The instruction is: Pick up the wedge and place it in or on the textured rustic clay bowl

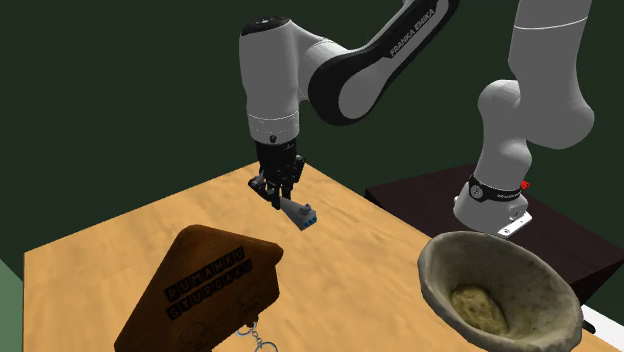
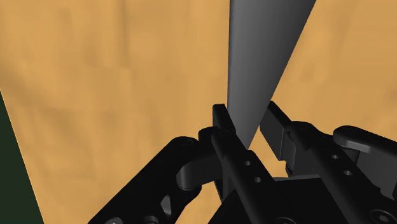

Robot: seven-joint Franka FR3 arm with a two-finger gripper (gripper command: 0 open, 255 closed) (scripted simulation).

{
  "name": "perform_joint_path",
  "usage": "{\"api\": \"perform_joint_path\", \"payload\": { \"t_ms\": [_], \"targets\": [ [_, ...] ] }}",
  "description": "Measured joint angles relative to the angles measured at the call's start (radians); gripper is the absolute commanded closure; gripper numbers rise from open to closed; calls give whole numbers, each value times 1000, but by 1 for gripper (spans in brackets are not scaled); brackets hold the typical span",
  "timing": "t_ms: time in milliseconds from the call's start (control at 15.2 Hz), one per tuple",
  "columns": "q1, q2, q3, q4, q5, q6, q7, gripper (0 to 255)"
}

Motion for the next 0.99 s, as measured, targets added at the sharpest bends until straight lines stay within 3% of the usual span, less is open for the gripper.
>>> {"api": "perform_joint_path", "payload": {
  "t_ms": [396,990],
  "targets": [
    [0,-3,0,2,1,-5,-1,255],
    [-1,-53,4,53,15,-105,-16,255]
  ]
}}
